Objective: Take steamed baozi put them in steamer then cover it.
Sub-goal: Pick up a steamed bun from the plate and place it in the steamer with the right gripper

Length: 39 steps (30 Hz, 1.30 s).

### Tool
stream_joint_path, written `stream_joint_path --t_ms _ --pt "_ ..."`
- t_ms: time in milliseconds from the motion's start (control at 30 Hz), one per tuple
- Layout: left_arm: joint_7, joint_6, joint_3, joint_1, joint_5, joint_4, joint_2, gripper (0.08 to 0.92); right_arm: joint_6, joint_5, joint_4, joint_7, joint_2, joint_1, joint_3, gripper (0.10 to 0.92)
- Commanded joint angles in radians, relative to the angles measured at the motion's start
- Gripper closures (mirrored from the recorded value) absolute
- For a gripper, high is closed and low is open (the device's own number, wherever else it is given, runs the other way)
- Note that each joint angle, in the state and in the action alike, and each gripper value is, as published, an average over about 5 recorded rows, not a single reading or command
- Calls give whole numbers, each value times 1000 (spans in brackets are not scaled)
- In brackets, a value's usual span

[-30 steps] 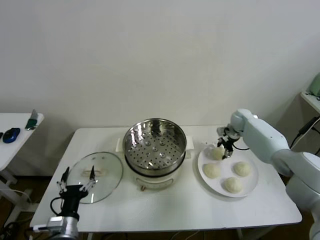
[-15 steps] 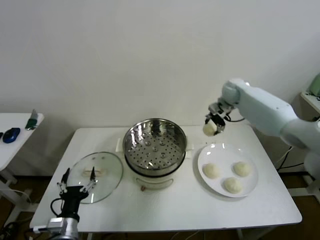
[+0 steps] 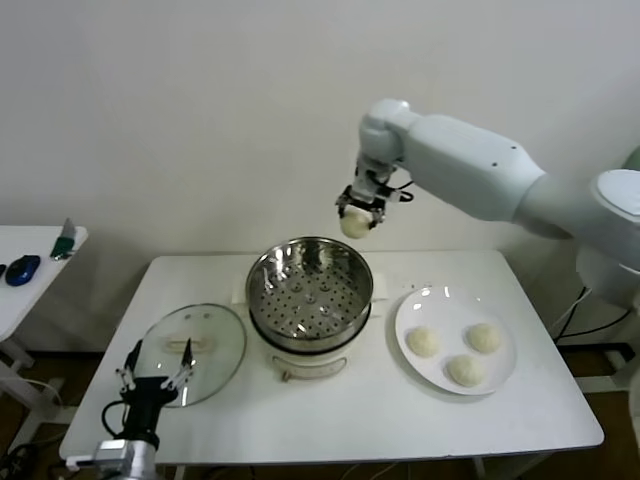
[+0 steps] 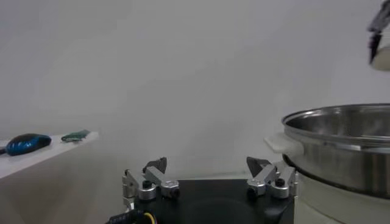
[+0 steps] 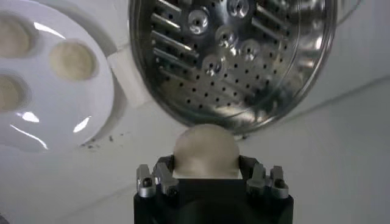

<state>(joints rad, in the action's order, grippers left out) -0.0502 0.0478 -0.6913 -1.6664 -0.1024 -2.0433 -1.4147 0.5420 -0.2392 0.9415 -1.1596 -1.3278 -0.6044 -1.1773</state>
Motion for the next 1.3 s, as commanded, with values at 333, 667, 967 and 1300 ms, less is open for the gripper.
stream_joint_path --t_ms 333,667,967,1300 --pt "0 2 -11 -20 -16 -3 10 177 171 -389 -113 71 -207 231 79 338" --pt "0 7 -12 -25 -17 4 7 177 165 -414 -127 88 -215 275 88 330" --pt "-1 10 -12 -31 -16 7 3 177 158 -412 -118 71 -202 275 108 223" --pt "-2 14 -9 -40 -16 7 1 177 155 -211 -30 46 -94 137 118 202"
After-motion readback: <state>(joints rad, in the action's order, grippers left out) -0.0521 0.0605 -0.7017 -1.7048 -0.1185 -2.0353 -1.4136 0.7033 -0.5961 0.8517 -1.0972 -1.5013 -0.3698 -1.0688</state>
